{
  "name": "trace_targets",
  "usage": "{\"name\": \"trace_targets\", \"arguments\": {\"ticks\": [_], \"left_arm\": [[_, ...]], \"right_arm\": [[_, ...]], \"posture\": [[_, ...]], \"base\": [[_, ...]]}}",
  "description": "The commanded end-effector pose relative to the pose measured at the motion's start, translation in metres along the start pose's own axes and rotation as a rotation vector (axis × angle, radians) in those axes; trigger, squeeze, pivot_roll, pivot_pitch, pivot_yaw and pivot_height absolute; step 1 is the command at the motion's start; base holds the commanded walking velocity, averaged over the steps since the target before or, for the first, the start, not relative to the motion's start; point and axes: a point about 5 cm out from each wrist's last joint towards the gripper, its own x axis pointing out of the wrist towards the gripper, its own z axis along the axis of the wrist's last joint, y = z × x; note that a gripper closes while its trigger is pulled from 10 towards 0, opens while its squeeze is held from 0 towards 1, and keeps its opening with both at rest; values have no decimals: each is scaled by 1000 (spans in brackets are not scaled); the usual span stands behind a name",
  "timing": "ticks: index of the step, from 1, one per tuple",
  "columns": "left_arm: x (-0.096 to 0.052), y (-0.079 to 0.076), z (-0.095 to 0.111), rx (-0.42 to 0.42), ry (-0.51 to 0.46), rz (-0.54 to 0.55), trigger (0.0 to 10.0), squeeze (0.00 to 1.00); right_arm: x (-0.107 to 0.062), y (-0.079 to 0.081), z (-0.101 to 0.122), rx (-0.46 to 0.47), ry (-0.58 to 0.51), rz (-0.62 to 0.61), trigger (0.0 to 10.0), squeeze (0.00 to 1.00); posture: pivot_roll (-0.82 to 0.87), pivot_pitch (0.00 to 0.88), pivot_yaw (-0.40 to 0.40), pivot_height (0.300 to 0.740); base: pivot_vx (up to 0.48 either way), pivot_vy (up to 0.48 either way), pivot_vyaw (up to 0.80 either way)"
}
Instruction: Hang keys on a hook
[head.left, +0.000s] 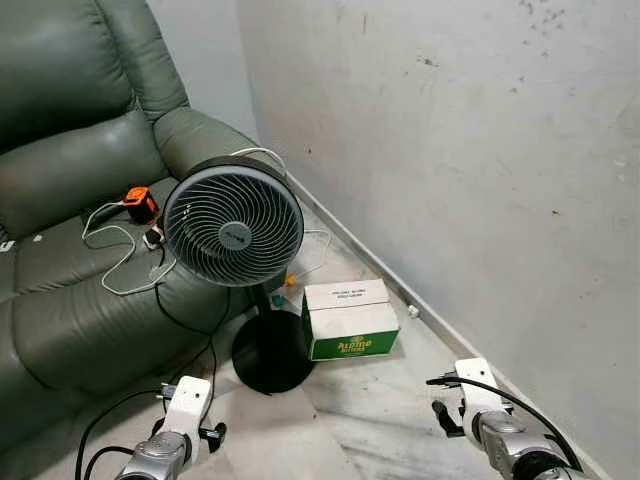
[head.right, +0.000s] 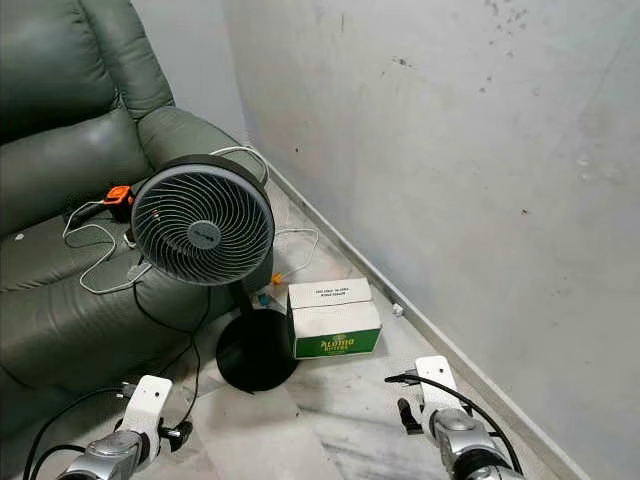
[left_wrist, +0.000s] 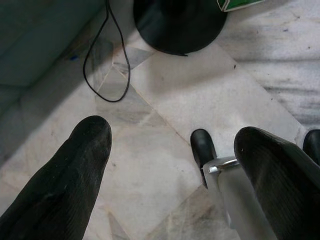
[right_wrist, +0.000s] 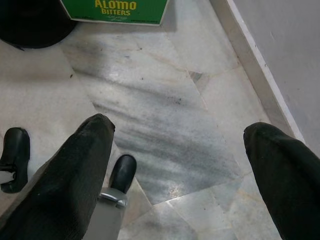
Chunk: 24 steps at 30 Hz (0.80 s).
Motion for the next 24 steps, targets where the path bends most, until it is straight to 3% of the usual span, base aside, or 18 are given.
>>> {"name": "trace_targets", "arguments": {"ticks": [1,24], "left_arm": [[0,2,-1,7,-4,7,10000,0],[0,2,0,24,-8,5,10000,0]], "right_arm": [[0,-1,-4,15,14,-9,10000,0],[0,-2,-4,-17,25,-9,10000,0]], "posture": [[-21,49,15,740],[-30,52,18,740]], "base": [[0,0,0],[0,0,0]]}}
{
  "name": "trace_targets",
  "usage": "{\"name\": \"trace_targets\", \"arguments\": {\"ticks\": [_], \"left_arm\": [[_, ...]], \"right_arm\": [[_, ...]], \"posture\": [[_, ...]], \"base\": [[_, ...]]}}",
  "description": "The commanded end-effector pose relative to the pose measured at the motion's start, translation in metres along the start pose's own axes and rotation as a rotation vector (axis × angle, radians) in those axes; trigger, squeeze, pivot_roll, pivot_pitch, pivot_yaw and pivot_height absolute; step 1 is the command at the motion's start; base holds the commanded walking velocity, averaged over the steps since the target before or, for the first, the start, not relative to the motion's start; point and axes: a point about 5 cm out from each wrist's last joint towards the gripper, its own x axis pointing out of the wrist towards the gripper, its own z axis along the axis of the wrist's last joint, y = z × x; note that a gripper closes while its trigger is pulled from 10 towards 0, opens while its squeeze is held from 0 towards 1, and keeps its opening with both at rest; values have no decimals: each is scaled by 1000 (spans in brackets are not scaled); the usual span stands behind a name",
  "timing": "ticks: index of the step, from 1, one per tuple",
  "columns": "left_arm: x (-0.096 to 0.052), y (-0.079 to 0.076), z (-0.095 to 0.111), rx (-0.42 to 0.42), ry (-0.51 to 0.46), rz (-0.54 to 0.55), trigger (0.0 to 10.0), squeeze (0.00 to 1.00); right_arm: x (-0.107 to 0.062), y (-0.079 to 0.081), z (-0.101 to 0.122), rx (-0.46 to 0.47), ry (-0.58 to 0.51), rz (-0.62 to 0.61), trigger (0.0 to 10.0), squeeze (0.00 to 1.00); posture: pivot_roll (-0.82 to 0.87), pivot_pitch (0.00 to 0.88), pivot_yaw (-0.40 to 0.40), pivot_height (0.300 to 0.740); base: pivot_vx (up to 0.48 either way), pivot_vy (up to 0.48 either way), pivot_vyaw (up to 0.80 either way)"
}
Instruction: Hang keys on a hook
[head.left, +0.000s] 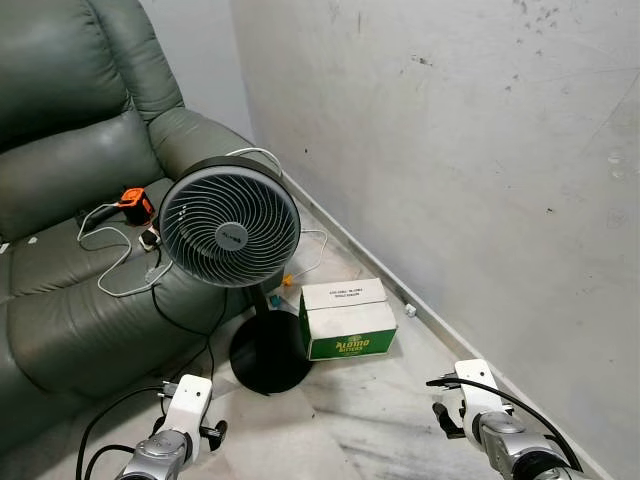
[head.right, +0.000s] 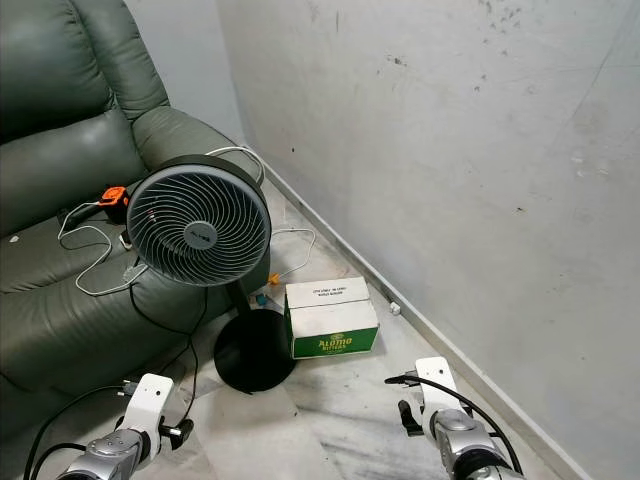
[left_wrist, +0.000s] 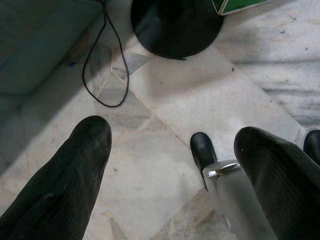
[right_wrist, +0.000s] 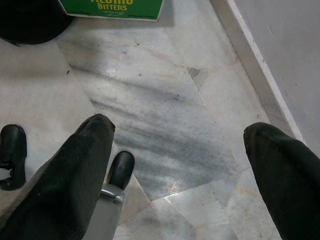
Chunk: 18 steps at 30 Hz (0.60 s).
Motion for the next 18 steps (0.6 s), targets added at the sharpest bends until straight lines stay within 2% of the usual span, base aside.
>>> {"name": "trace_targets", "arguments": {"ticks": [1,18], "left_arm": [[0,2,-1,13,5,7,10000,0],[0,2,-1,13,5,7,10000,0]], "right_arm": [[0,-1,-3,-7,14,-6,10000,0],[0,-1,-3,-7,14,-6,10000,0]], "posture": [[-30,52,18,740],[-30,52,18,740]], "base": [[0,0,0],[0,0,0]]}}
